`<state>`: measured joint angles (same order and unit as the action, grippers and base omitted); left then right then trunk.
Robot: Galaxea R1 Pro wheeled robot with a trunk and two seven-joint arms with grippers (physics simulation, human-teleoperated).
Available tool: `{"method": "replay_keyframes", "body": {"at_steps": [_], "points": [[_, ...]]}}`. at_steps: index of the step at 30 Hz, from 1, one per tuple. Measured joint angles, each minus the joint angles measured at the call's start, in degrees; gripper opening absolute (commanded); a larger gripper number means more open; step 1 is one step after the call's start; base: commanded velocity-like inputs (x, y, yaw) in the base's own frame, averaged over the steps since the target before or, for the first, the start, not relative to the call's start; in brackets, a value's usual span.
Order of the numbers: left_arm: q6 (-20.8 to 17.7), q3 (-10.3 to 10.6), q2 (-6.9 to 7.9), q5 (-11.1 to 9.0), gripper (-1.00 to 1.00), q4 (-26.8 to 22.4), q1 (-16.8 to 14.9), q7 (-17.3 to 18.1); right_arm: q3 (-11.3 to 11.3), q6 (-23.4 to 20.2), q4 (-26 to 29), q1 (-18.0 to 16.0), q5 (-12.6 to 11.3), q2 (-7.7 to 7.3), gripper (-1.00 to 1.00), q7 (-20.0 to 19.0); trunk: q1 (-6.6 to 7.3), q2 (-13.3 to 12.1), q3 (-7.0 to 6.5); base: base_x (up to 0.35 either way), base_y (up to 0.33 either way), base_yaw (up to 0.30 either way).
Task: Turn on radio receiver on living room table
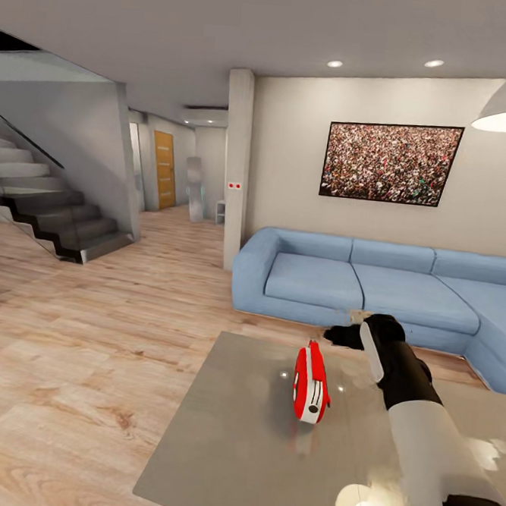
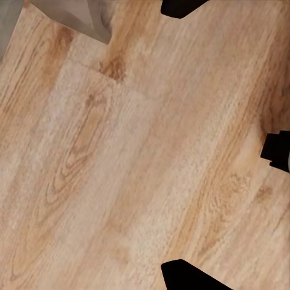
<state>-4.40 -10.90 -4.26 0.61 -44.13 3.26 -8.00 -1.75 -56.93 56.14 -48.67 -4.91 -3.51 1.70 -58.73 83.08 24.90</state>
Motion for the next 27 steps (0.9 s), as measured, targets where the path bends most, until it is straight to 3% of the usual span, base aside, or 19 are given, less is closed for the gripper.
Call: {"method": "replay_keyframes", "body": {"at_steps": [1,3,8,13,20,23,24,27], "points": [[0.00,0.00,0.02,0.00,1.00,0.00,0.00,0.00,-1.54,0.07,-0.42,-0.20,-0.05,-0.70,1.00,0.80,0.00,0.00,0.00,0.000,0.000,0.000],[0.00,0.00,0.03,0.00,1.00,0.00,0.00,0.00,-2.43,0.11,-0.74,-0.33,-0.27,-1.67,1.00,1.11,0.00,0.00,0.00,0.000,0.000,0.000],[0.20,0.00,-0.03,0.00,1.00,0.00,0.00,0.00,-3.13,0.15,-1.07,-0.44,-0.62,-2.82,1.00,1.03,0.00,0.00,0.00,0.000,0.000,0.000],[1.24,-0.01,-0.02,0.00,1.00,0.06,0.00,0.00,-2.80,0.11,-1.05,-0.46,-0.62,-2.76,1.00,-1.49,0.00,0.00,0.00,0.000,0.000,0.000],[1.41,0.00,-0.04,0.00,1.00,0.09,0.00,0.00,-0.13,0.14,-2.61,-1.26,-0.51,-2.81,1.00,-3.85,0.00,0.00,0.00,0.000,0.000,0.000],[1.41,0.00,-0.04,0.00,1.00,0.09,-0.01,0.00,0.06,0.19,-7.77,-4.06,-0.46,-2.80,1.00,-3.97,0.00,0.00,0.00,0.000,0.000,0.000],[1.41,0.00,-0.04,0.00,1.00,0.09,-0.01,0.00,0.13,0.22,-11.92,-5.75,-0.39,-2.81,1.00,-4.08,0.00,0.00,0.00,0.000,0.000,0.000],[1.41,0.00,-0.04,0.00,1.00,0.09,0.00,0.00,0.16,0.22,-13.56,-6.40,-0.37,-2.82,1.00,-4.14,0.00,0.00,0.00,0.000,0.000,0.000]]}}
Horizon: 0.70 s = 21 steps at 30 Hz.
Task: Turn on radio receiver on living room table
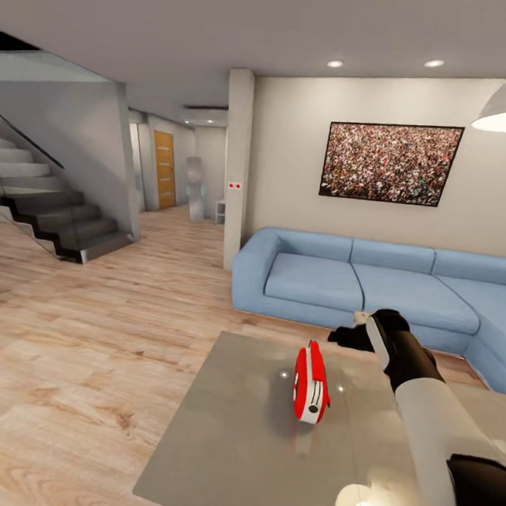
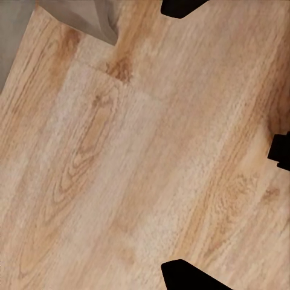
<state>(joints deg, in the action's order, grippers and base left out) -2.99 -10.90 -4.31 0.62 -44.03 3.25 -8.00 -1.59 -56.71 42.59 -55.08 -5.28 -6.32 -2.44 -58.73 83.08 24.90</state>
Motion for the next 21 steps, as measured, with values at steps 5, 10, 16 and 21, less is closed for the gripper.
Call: {"method": "replay_keyframes", "body": {"at_steps": [5,10,16,21], "points": [[0.03,0.00,0.00,0.00,1.00,0.00,0.00,0.00,0.01,0.00,-0.67,-0.26,0.21,0.01,1.00,-0.04,0.00,0.00,0.00,0.088,0.000,0.000],[0.01,0.00,0.00,0.00,1.00,0.00,0.00,0.00,0.01,0.01,-0.73,-0.29,0.26,0.05,1.00,-0.10,0.00,0.00,0.00,0.272,0.000,0.000],[0.00,0.00,0.08,0.00,1.00,0.00,0.00,-0.03,0.04,0.02,-0.69,-0.29,0.27,0.06,1.00,-0.11,0.00,0.00,0.00,0.316,0.000,0.000],[-0.02,0.00,0.03,0.00,1.00,-0.21,0.00,-0.48,0.11,0.02,-0.67,-0.30,0.32,0.01,1.00,-0.11,0.00,0.00,0.00,0.220,0.000,0.000]]}}
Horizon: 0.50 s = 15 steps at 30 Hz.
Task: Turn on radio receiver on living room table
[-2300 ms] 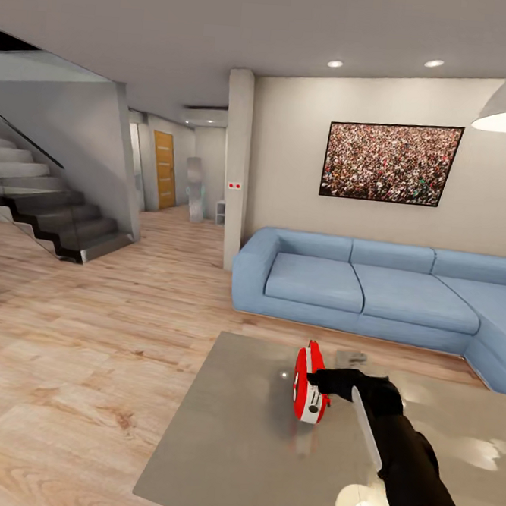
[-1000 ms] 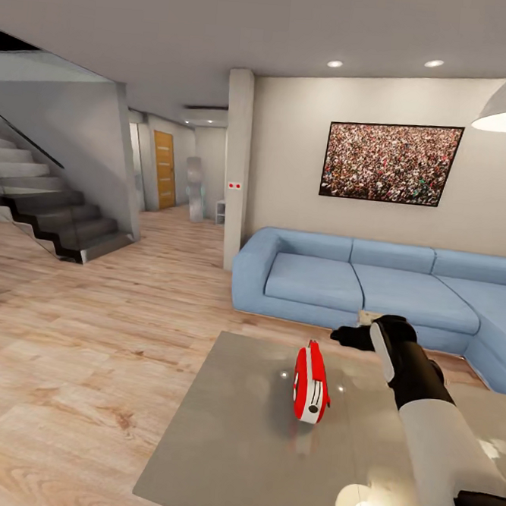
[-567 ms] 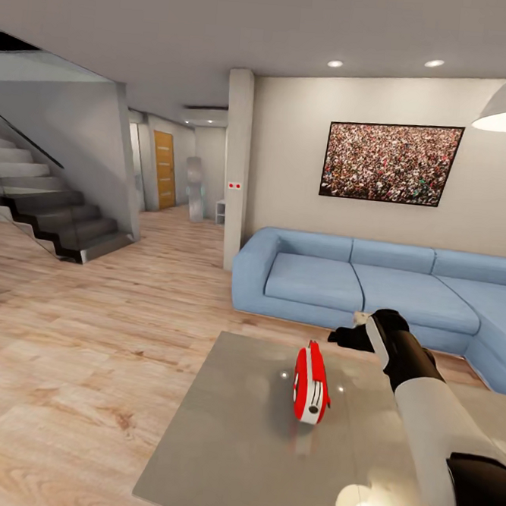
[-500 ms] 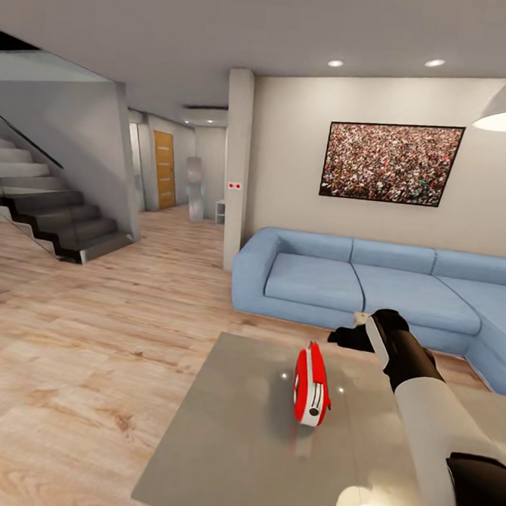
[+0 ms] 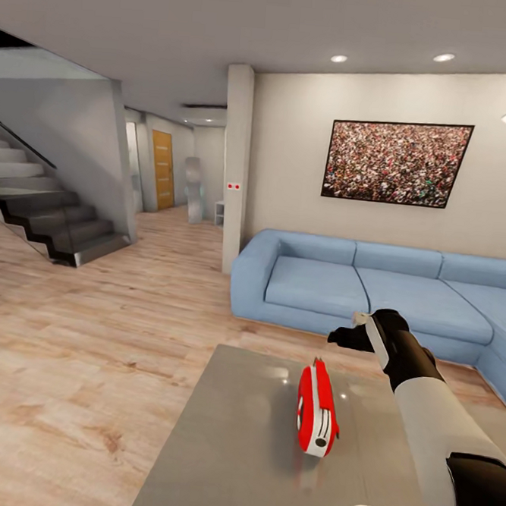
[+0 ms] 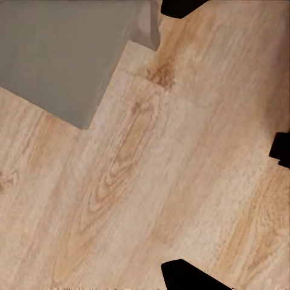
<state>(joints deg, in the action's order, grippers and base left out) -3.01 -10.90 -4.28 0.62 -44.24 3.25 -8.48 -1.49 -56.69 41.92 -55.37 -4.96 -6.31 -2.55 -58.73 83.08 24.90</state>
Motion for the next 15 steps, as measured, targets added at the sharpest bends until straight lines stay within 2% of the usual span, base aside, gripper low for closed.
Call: {"method": "replay_keyframes", "body": {"at_steps": [5,9,15], "points": [[0.00,0.00,0.36,-0.01,1.00,-0.30,0.00,-3.06,0.20,0.00,0.00,0.00,0.03,-0.01,1.00,0.00,0.00,0.00,0.00,0.047,0.000,0.000],[0.06,-0.01,2.76,-0.50,1.00,-0.32,0.00,-5.87,0.24,0.00,0.00,0.00,0.04,-0.02,1.00,0.00,0.00,0.00,0.00,0.010,0.000,0.000],[0.53,-0.04,4.00,-0.61,1.00,-0.32,0.00,-6.69,0.33,0.00,0.00,0.00,-0.03,-0.02,1.00,-0.04,0.00,0.00,0.00,0.001,0.000,0.000]]}}
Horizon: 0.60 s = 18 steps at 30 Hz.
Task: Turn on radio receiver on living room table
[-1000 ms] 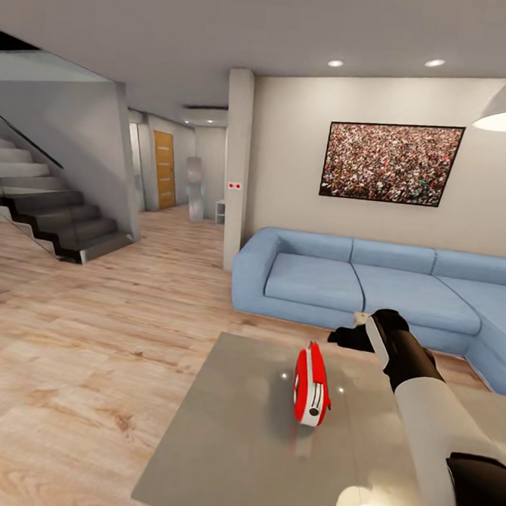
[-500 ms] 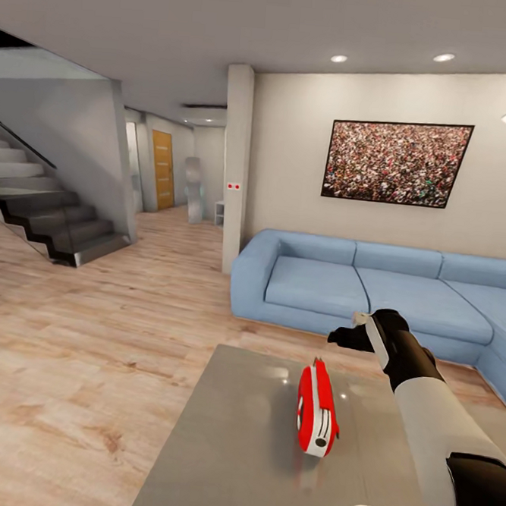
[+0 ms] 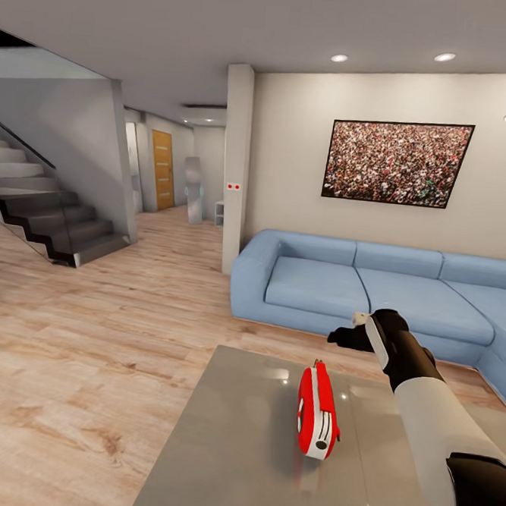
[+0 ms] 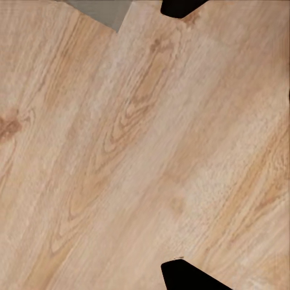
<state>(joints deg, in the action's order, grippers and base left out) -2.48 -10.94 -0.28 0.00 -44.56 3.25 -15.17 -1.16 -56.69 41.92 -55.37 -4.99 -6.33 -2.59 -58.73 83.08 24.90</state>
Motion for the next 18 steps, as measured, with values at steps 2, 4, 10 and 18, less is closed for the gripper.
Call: {"method": "replay_keyframes", "body": {"at_steps": [2,4,10,18], "points": [[0.46,-0.24,0.25,0.04,1.00,0.02,0.00,-0.10,0.01,0.00,0.00,0.00,-0.01,-0.02,1.00,-0.10,0.00,0.00,0.00,0.000,0.000,0.000],[0.87,-1.28,0.74,0.07,1.00,0.09,0.00,-0.15,0.01,0.00,-0.05,0.00,-0.03,-0.06,1.00,-0.17,0.00,0.00,0.00,0.000,0.000,0.000],[1.21,-4.12,1.52,0.08,1.00,0.26,0.00,-0.12,0.04,0.00,-0.09,0.00,-0.02,-0.18,1.00,-0.22,0.00,0.00,0.00,0.000,0.000,0.000],[2.45,-4.48,1.68,0.15,1.00,0.47,0.00,-0.12,0.04,0.00,-0.16,0.00,-0.02,-0.26,1.00,-0.23,0.00,0.00,0.00,0.124,0.000,0.000]]}}
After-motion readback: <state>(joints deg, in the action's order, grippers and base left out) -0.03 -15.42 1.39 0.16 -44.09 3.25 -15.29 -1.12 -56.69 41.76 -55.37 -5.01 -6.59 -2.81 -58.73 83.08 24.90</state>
